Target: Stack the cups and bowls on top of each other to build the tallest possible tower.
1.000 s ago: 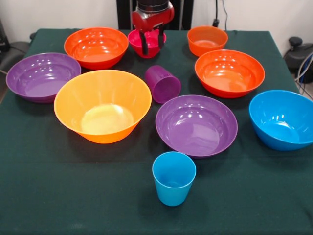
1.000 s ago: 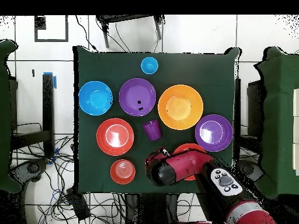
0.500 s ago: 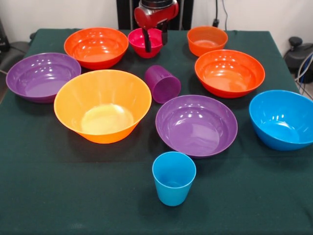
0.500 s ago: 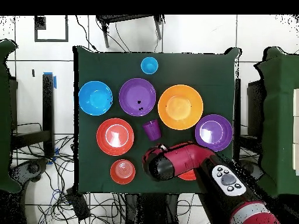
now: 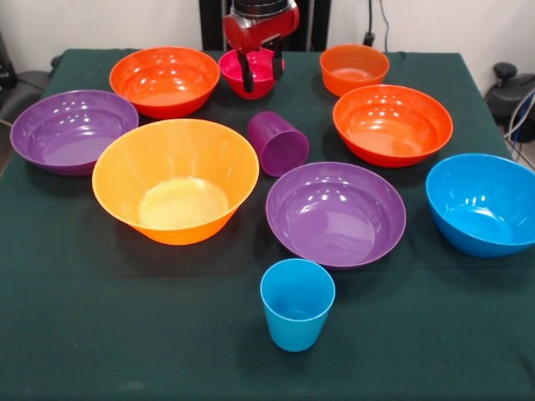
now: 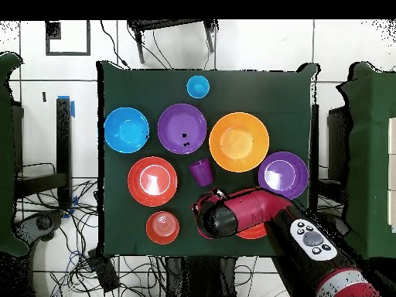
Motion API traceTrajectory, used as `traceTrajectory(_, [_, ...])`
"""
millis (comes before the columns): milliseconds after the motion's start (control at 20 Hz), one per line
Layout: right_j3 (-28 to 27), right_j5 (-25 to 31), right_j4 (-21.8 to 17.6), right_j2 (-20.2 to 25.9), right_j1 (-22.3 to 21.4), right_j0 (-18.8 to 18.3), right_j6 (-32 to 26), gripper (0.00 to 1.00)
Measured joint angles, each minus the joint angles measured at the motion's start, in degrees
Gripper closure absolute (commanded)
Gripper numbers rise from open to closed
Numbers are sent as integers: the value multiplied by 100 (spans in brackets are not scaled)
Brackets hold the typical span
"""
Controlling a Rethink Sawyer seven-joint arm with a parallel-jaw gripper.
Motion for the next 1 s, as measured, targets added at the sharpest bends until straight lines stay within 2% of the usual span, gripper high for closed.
traceTrajectory(800, [-241, 0, -267, 92, 441, -167, 0, 0])
traceTrajectory(1000, [-241, 0, -344, 125, 482, -370, 0, 0])
